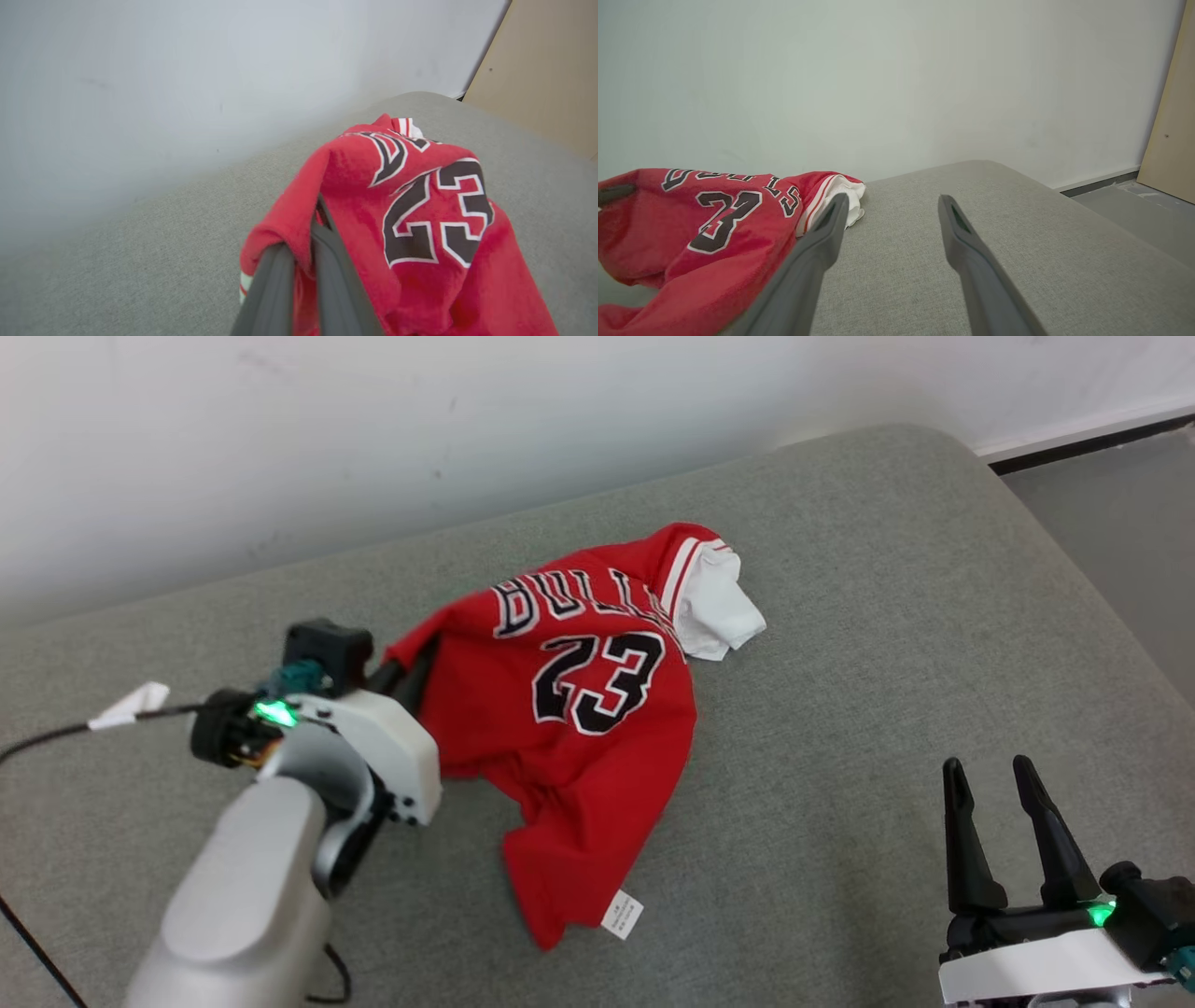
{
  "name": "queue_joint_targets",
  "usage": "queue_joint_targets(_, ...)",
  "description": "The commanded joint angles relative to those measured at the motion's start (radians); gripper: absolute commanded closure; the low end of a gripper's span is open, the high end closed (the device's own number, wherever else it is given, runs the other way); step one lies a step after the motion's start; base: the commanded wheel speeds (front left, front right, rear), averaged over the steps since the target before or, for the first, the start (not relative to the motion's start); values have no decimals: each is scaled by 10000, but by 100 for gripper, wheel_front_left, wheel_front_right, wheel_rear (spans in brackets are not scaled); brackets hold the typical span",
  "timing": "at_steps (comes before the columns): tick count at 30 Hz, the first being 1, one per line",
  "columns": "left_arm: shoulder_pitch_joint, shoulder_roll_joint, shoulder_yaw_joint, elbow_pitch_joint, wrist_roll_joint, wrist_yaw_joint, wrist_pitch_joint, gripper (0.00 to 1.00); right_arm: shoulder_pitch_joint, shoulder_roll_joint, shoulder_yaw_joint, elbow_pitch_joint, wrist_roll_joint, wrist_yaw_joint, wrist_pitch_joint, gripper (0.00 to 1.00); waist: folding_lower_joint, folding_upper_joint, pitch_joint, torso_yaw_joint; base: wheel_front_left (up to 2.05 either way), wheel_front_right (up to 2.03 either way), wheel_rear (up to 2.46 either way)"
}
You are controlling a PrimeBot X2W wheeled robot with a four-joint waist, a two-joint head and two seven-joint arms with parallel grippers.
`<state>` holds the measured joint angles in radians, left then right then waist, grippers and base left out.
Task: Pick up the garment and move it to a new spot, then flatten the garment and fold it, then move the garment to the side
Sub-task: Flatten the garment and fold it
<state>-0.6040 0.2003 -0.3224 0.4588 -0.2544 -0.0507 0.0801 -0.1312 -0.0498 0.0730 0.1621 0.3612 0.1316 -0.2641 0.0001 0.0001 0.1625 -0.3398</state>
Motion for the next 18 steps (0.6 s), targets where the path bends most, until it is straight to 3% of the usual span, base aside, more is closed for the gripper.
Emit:
queue_joint_targets(1,-340,269,113,287,81,-62,-1,100,-184,-12,56,-7,44,-18,-4,0,-1,-1,212,-44,0,0,0)
queue_joint_targets(7,-2029,925,566,2323,-97,-238,-440,100,-483,-21,269,22,96,-18,-4,0,-1,-1,749,-361,0,0,0)
queue_joint_targets(16,-3774,1388,962,4973,-102,59,-1753,100,-804,-18,610,83,247,-18,-4,0,-1,-1,1342,-672,0,0,0)
queue_joint_targets(17,-3847,1347,1009,5250,-191,3,-1894,78,-844,-19,677,113,249,-18,-2,0,-1,-1,1356,-677,0,0,0)
queue_joint_targets(18,-3946,1281,1019,5461,-229,-64,-2062,42,-897,-19,731,138,258,-18,-4,0,-1,-1,1359,-674,0,0,0)
